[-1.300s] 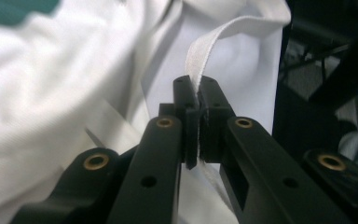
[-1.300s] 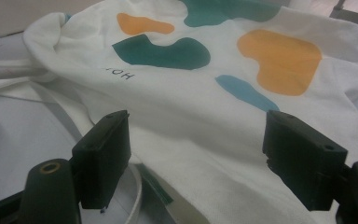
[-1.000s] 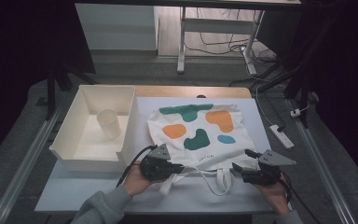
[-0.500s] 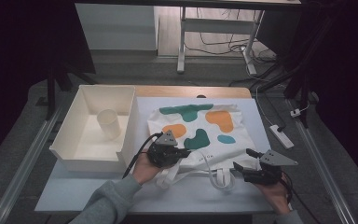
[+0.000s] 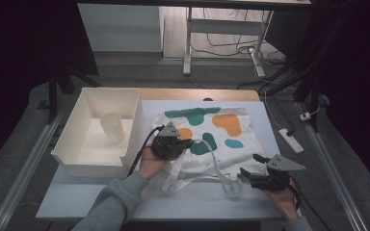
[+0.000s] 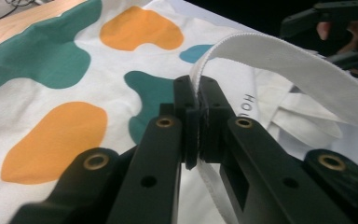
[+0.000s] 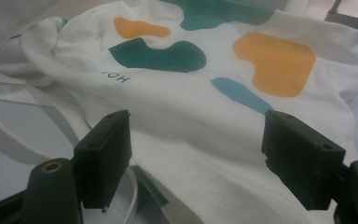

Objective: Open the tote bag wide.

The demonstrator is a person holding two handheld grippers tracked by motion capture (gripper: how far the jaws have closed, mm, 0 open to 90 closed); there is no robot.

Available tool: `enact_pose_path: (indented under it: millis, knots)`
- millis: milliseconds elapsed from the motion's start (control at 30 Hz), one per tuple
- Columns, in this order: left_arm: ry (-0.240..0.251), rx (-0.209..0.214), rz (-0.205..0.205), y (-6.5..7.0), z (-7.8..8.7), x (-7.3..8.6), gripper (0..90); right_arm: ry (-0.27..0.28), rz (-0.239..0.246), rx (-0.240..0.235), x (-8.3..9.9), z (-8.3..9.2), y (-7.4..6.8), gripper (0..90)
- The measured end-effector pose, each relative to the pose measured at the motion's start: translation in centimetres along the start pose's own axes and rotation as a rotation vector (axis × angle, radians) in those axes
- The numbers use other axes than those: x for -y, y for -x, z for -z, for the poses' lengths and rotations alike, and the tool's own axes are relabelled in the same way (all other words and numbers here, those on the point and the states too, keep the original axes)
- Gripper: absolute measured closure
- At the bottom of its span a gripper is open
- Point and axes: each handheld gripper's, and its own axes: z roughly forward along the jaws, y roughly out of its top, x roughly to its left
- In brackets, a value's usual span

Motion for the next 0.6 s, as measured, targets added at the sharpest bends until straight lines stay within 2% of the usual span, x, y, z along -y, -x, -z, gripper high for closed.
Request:
enact_pose_path:
  millis: [300,600]
  knots:
    - [0.014,-0.052,0.042,-1.6,-1.8,-0.4,86.6,-0.007,0.001,-0.004,0.1,-0.1,0.0,23.9]
    - [-0.016,-0.137,0.09,-3.7,-3.3,0.2,86.4,-0.014,-0.002,-0.005,0.2,-0.2,0.0,24.0]
